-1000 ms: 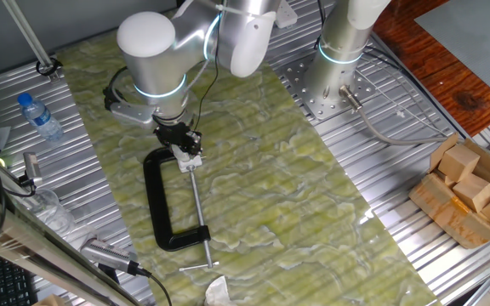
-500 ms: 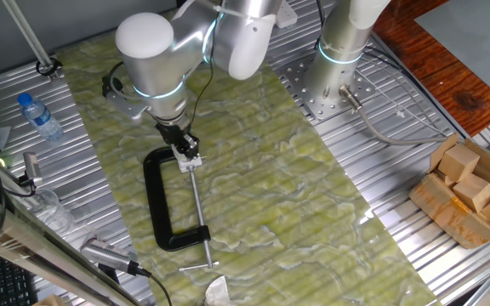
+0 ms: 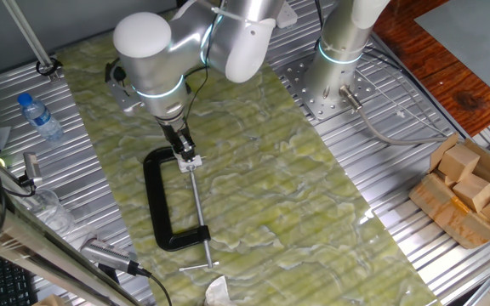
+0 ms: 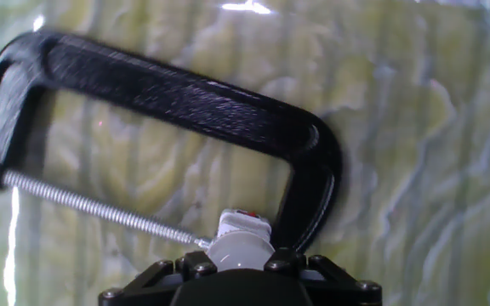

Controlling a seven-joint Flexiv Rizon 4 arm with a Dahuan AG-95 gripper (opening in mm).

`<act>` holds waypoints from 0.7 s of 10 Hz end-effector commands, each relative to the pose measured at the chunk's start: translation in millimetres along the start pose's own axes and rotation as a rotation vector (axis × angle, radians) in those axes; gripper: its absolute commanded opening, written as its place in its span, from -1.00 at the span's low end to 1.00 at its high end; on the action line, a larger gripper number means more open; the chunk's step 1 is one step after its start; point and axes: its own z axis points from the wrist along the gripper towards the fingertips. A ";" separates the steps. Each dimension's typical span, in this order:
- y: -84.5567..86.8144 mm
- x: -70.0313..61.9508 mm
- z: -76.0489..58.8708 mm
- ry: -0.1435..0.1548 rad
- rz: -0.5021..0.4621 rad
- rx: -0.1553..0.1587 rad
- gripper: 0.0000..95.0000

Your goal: Install the light bulb by rotating it

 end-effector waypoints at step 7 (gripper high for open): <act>-0.2 0.6 0.0 -0.005 0.023 0.003 -0.20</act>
